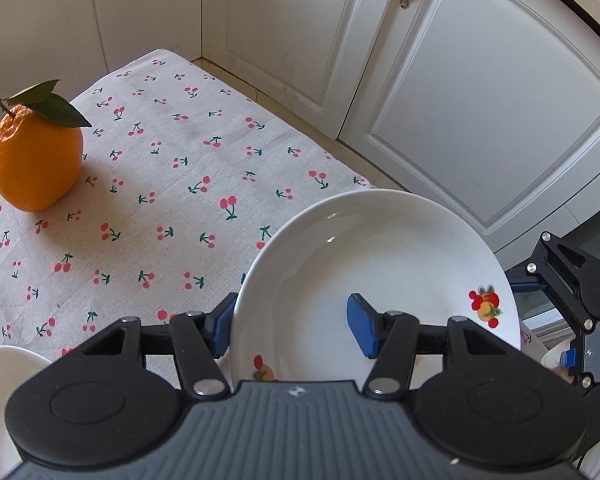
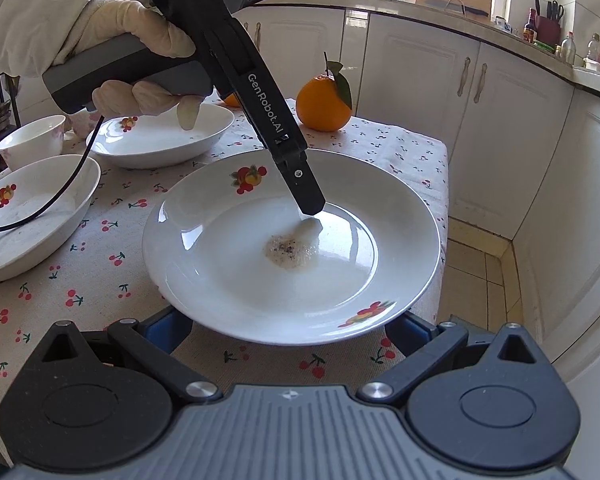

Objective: Organize plates and bowls

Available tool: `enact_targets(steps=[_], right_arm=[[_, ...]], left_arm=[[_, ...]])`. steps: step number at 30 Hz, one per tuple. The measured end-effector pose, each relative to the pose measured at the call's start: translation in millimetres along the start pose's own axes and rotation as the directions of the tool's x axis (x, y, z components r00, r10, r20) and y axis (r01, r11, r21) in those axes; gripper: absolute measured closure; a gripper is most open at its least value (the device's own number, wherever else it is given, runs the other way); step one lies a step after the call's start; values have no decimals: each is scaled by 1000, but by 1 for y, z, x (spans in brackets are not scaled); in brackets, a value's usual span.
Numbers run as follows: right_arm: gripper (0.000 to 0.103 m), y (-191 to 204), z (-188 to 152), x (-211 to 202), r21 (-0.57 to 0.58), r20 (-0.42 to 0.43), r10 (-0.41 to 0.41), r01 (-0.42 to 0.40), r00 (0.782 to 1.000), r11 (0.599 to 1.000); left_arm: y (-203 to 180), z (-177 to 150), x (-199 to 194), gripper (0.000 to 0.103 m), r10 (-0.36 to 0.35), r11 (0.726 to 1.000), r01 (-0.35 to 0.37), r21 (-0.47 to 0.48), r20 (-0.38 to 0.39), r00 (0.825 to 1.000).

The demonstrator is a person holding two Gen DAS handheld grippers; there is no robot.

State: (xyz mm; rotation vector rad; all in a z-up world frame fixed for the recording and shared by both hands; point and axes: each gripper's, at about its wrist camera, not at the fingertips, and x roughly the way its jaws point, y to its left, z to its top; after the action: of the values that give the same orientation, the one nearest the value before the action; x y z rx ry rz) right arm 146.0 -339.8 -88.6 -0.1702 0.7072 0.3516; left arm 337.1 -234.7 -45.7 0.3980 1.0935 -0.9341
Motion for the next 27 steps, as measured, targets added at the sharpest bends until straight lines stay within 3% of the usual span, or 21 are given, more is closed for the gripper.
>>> enact_targets(steps=[14,18,27], right_arm=[[0,-5,4,9,45,2,5,-5,1000,999],[0,-4,5,7,47,-4,-1,1,1000,999],[0,3,5,-12,70,9,-26,25,1000,997]], left_arm=[[6,3,7,46,34,999,-34,-1,14,999],[4,1,5,40,48,999,-48,7,23,999],[-9,-7,-33,35,97,995,-98,0,92,991]])
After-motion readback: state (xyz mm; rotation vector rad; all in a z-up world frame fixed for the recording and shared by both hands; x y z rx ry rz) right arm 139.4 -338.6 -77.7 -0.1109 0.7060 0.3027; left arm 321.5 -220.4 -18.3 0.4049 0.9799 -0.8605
